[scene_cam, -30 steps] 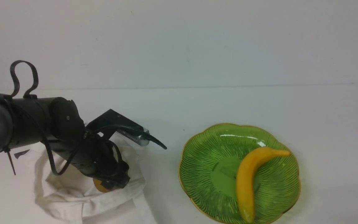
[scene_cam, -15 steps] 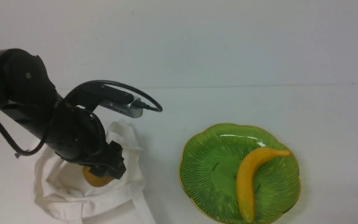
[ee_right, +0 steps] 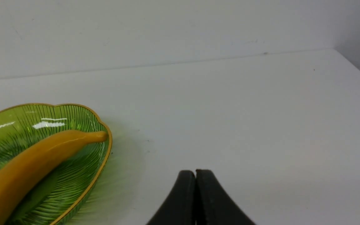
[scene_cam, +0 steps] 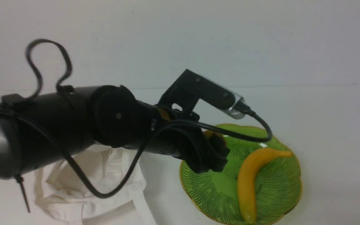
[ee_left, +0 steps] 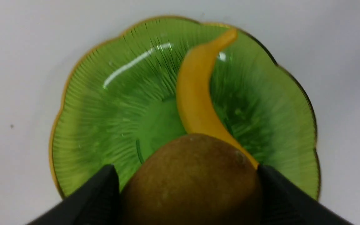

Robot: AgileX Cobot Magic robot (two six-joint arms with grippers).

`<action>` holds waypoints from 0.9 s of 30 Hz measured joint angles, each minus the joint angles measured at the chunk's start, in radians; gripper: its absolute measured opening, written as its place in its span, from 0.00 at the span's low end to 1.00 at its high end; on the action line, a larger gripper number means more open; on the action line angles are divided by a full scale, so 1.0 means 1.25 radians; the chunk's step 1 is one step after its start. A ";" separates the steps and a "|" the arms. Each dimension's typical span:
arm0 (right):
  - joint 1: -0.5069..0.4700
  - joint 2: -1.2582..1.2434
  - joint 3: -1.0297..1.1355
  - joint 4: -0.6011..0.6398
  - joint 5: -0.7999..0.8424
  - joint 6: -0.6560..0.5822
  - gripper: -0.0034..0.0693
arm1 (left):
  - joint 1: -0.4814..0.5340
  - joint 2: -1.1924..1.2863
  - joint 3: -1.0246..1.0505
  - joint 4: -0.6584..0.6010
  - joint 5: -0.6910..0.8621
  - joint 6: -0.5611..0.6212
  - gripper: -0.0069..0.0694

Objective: Take the fruit out of the cloth bag on the white table and place them on a plate.

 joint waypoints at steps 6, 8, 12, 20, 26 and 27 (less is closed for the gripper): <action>0.000 0.000 0.000 0.000 0.000 0.000 0.03 | -0.007 0.102 0.000 -0.006 -0.078 -0.013 0.73; 0.000 0.000 0.000 0.000 0.000 0.000 0.03 | -0.008 0.130 0.000 -0.006 -0.078 -0.018 0.76; 0.000 0.000 0.000 0.000 0.000 0.000 0.03 | -0.008 0.147 0.000 -0.006 -0.078 -0.019 0.89; 0.000 0.000 0.000 0.000 0.000 0.000 0.03 | -0.008 0.117 0.000 -0.005 -0.066 -0.017 0.97; 0.000 0.000 0.000 0.000 0.000 0.000 0.03 | 0.013 -0.070 0.000 -0.003 -0.013 -0.016 0.51; 0.000 0.000 0.000 0.000 0.000 0.000 0.03 | 0.018 -0.105 0.000 -0.003 0.002 -0.017 0.42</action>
